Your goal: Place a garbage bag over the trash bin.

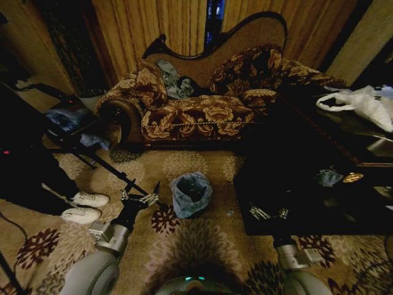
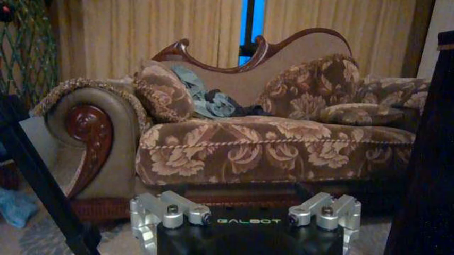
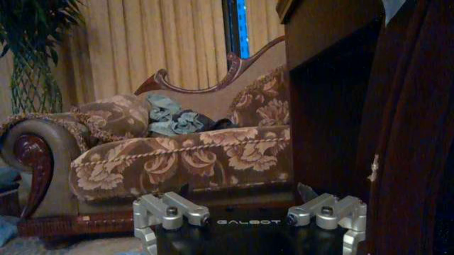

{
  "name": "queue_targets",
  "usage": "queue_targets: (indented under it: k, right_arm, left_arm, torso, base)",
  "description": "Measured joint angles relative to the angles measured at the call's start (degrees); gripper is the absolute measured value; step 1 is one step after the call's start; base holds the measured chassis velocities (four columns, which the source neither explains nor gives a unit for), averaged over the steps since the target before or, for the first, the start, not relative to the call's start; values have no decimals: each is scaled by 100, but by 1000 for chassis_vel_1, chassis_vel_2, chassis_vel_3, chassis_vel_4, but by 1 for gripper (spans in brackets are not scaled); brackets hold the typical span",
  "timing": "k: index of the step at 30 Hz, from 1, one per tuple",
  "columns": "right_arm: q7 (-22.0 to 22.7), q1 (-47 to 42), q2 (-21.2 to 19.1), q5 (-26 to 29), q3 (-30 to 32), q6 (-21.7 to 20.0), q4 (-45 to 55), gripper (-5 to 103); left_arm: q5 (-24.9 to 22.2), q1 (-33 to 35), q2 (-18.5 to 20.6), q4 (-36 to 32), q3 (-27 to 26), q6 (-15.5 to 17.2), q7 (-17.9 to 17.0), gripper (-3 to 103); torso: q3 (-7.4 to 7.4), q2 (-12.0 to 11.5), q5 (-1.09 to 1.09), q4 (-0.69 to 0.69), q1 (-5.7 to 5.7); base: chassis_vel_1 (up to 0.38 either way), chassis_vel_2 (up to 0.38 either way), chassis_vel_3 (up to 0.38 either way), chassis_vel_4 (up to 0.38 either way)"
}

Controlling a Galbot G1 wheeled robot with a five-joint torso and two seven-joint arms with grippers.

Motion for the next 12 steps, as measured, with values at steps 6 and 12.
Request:
queue_targets:
  k: [6,12]
  right_arm:
    - [0,0,0,0,0,0,0,100]
    - [0,0,0,0,0,0,0,100]
  left_arm:
    - [0,0,0,0,0,0,0,100]
    - [0,0,0,0,0,0,0,100]
  torso:
    - [0,0,0,0,0]
    - [0,0,0,0,0]
  base:
    - [0,0,0,0]
    - [0,0,0,0]
